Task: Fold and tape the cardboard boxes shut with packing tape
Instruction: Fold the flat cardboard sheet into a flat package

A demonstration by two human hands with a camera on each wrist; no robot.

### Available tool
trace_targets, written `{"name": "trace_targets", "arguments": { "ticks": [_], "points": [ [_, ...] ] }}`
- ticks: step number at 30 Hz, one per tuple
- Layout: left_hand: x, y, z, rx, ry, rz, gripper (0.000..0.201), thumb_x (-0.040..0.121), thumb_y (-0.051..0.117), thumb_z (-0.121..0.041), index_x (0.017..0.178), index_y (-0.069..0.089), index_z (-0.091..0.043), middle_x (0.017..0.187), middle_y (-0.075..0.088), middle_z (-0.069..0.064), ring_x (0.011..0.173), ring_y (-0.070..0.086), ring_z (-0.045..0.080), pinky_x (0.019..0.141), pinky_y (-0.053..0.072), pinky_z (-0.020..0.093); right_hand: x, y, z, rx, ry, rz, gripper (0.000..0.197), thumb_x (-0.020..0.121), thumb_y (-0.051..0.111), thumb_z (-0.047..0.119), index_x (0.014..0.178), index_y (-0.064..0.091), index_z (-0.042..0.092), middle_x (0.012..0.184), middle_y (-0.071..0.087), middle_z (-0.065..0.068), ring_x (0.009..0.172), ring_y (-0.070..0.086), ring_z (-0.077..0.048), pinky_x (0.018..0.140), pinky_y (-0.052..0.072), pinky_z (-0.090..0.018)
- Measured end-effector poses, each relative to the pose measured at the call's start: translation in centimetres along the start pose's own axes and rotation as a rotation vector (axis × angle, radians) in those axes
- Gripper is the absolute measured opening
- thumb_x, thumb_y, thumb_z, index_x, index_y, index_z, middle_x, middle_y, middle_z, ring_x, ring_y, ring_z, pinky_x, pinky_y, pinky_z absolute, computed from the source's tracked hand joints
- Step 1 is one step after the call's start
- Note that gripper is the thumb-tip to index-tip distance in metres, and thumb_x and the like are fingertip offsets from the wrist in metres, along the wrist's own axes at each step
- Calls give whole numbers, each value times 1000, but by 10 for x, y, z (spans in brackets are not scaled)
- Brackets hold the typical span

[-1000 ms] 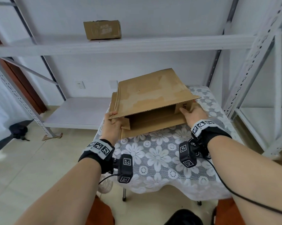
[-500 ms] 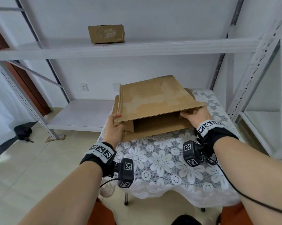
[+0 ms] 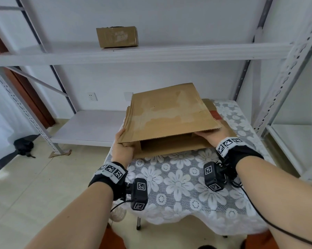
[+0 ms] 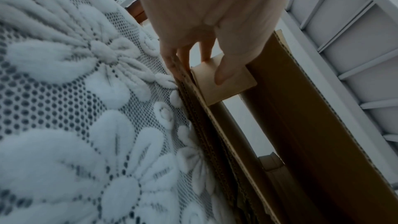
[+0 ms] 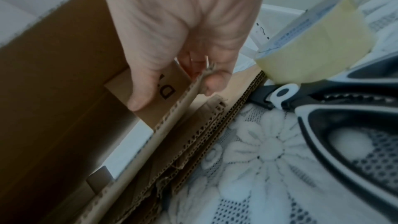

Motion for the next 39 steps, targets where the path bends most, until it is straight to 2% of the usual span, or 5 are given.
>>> {"name": "trace_targets", "arguments": {
  "ticks": [10,16,25,35,39],
  "points": [
    [-5,2,-9,290,-177,-143,28,86,59,-4,112,61,6,102,64,18,99,61,34,81,50,37,-12,-5,2,67,53,-23,67,67,75,56,119,55,19,106,62,-1,93,57,-22,78,39,-29],
    [-25,5,-20,173,-207,-178,9,84,61,-11,93,61,-12,92,66,12,91,63,35,91,51,47,-30,-11,0,224,150,-95,43,86,67,19,124,53,5,116,61,-13,105,55,-25,85,39,-25],
    [-36,-10,-23,-397,-314,46,58,93,33,-68,114,60,-21,103,66,-3,98,60,15,87,44,36,-50,-22,-8,833,361,-125,54,88,34,69,105,59,24,93,68,-5,93,63,-24,86,44,-45],
    [-36,-11,-21,-139,-169,165,90,71,83,-34,147,36,-19,122,61,13,106,66,28,96,52,46,-57,-30,-2,392,147,-93,26,80,73,31,93,63,12,102,67,-13,97,64,-31,90,52,-49],
    [-27,-10,-14,49,-148,142,132,31,92,-59,146,36,-26,129,58,7,112,62,27,96,52,47,-57,-33,1,299,111,-59,32,81,73,25,106,64,8,103,66,-7,96,62,-23,90,51,-39]
  ]
}}
Point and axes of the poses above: each hand's wrist, its own x-axis towards the middle knuckle, its own y-axis out of the palm, z = x × y, the point moved 2 cm from there along x, towards the middle knuckle
